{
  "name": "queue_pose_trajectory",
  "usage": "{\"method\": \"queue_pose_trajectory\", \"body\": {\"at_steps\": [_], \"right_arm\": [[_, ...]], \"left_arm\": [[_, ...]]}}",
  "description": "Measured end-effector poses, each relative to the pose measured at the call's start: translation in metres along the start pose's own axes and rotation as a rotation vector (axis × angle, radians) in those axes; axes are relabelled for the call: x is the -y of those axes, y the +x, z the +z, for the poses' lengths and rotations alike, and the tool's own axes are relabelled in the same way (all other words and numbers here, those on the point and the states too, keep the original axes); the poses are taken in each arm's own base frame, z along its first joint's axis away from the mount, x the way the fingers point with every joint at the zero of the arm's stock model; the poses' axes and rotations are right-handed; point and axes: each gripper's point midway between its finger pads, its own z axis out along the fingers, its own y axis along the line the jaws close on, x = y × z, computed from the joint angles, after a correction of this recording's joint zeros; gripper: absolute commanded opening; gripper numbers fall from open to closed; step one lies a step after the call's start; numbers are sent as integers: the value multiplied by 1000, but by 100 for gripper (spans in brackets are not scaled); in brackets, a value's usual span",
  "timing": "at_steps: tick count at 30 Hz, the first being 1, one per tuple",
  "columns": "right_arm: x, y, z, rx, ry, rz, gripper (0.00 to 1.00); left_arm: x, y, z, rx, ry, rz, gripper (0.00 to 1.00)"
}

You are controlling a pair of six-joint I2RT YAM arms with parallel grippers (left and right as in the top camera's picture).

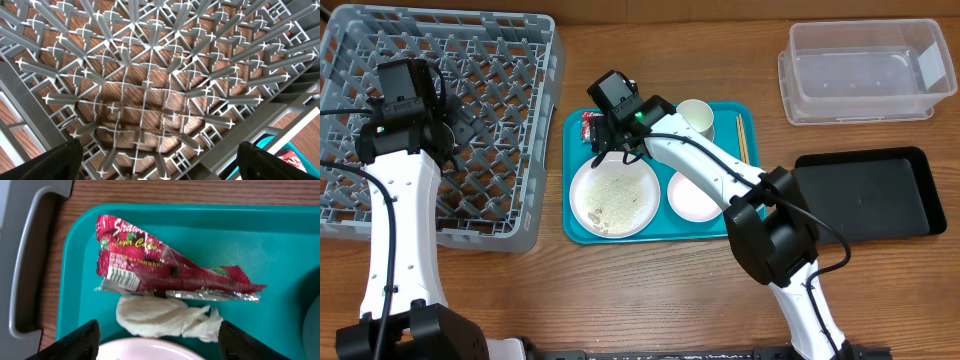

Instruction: Sort waste into correct bins and load items into the dishwasher

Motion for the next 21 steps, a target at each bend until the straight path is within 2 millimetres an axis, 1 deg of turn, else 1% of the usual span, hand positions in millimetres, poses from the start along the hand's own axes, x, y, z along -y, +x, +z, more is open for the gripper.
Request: {"method": "queue_pose_trajectory", "body": {"at_steps": [9, 13, 17, 21], "right_arm": [[6, 6, 12, -11, 27, 83, 75], [4, 6, 13, -3, 36, 106, 75], [-1, 11, 15, -2, 42, 104, 75], [-1, 19, 23, -15, 57, 102, 75]], "left_arm": [[0, 0, 0, 0, 0, 0, 100], [0, 0, 0, 0, 0, 0, 100], [0, 0, 0, 0, 0, 0, 100], [0, 0, 0, 0, 0, 0, 100]]}}
